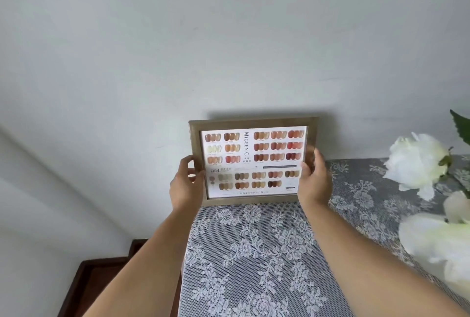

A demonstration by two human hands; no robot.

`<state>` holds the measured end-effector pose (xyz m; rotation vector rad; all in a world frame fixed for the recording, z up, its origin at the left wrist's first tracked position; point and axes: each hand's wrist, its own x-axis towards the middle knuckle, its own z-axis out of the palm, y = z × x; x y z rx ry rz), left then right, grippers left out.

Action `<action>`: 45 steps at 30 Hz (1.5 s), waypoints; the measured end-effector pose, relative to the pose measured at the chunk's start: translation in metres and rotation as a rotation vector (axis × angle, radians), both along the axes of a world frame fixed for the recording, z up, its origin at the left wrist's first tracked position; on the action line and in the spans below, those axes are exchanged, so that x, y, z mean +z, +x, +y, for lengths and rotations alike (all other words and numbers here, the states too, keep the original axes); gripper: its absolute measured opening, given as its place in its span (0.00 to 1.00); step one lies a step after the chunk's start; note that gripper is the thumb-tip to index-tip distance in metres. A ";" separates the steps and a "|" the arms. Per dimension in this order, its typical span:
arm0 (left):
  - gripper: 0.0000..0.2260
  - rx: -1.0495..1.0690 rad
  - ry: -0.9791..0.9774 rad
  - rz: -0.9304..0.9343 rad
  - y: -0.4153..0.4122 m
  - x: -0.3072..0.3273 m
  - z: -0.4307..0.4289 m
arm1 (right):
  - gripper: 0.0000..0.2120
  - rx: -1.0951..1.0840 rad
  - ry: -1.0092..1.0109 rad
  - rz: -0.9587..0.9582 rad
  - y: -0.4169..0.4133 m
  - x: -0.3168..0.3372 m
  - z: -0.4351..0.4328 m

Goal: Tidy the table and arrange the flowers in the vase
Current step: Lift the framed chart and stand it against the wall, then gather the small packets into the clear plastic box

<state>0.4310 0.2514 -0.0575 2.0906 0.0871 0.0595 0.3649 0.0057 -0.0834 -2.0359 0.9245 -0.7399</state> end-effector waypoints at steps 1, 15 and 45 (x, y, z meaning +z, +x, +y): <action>0.14 0.000 0.004 0.001 -0.001 0.000 0.000 | 0.22 0.008 -0.002 -0.004 -0.001 0.000 0.000; 0.18 -0.030 0.054 0.004 -0.018 0.003 -0.004 | 0.25 0.081 -0.020 0.039 -0.022 0.002 0.000; 0.25 -0.520 0.582 0.011 -0.347 -0.008 -0.106 | 0.20 0.608 -0.066 0.410 -0.388 0.022 -0.082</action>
